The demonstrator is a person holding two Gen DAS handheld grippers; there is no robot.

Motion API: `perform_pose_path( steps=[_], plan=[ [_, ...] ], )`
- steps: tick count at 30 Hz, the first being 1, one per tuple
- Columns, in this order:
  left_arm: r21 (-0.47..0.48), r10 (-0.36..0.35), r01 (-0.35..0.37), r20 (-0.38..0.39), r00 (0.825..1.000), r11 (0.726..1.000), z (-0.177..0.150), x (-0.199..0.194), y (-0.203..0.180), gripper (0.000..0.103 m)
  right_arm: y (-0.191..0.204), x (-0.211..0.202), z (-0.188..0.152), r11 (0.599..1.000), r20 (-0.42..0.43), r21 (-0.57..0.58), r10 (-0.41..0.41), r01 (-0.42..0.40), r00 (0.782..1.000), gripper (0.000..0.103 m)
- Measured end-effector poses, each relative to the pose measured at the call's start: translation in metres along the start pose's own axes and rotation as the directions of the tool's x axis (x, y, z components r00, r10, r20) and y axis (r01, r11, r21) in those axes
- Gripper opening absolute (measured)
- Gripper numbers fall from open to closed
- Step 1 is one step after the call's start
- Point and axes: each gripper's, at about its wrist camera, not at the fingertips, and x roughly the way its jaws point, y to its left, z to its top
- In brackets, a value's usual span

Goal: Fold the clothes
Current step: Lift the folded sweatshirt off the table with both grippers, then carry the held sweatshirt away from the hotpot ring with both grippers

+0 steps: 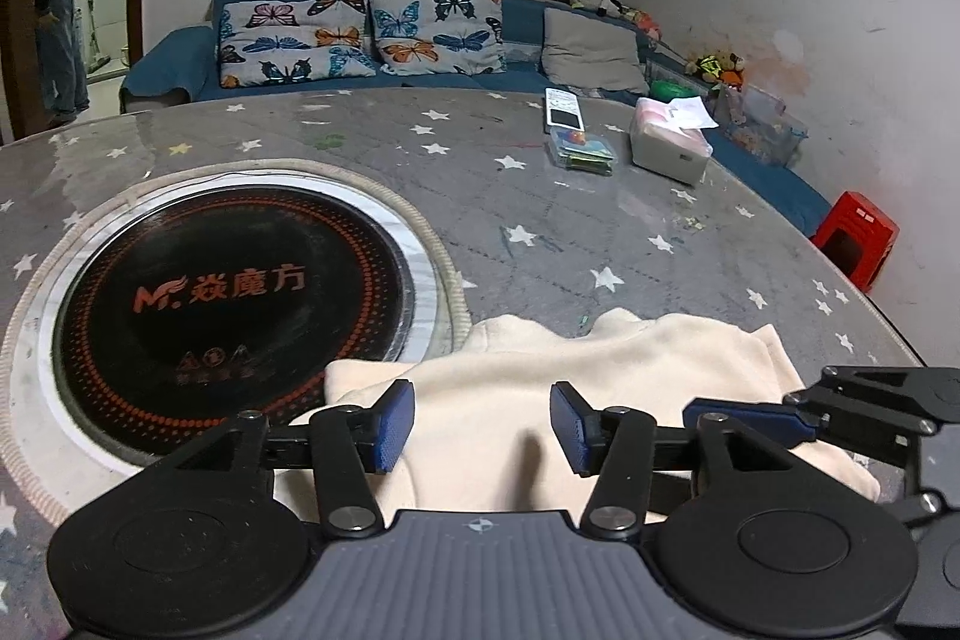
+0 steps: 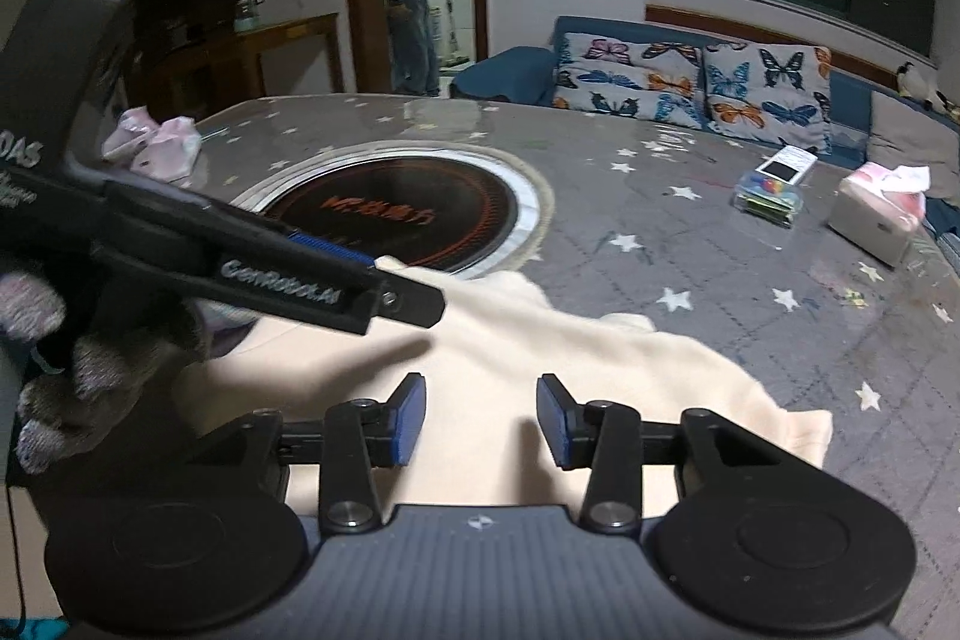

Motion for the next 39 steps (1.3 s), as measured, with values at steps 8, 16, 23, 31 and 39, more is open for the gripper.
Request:
perform_pose_path(
  steps=[8,16,23,31,39],
  plan=[
    [-0.048,0.047,-0.045,0.033,0.998,0.998,-0.007,-0.019,0.017,0.063,0.029,-0.01,-0.01,0.993,-0.026,-0.101,0.06,-0.062,0.998,0.051],
    [-0.162,0.096,-0.086,0.056,0.994,0.983,-0.016,-0.043,0.052,0.063,0.064,-0.008,-0.012,0.961,-0.043,-0.248,0.111,-0.119,0.993,0.054],
    [-0.243,0.093,-0.083,0.033,0.995,0.967,-0.027,-0.052,0.073,0.063,0.102,0.008,-0.016,0.901,-0.062,-0.403,0.147,-0.16,0.987,0.057],
    [-0.338,0.01,-0.005,0.012,1.0,0.941,-0.038,-0.056,0.076,0.07,0.116,0.024,-0.02,0.883,-0.042,-0.458,0.095,-0.104,0.995,0.032],
    [-0.493,-0.082,0.066,-0.012,0.997,0.867,-0.037,-0.044,0.074,0.078,0.089,0.008,-0.002,0.941,0.01,-0.303,0.161,-0.15,0.987,0.017]
  ],
)
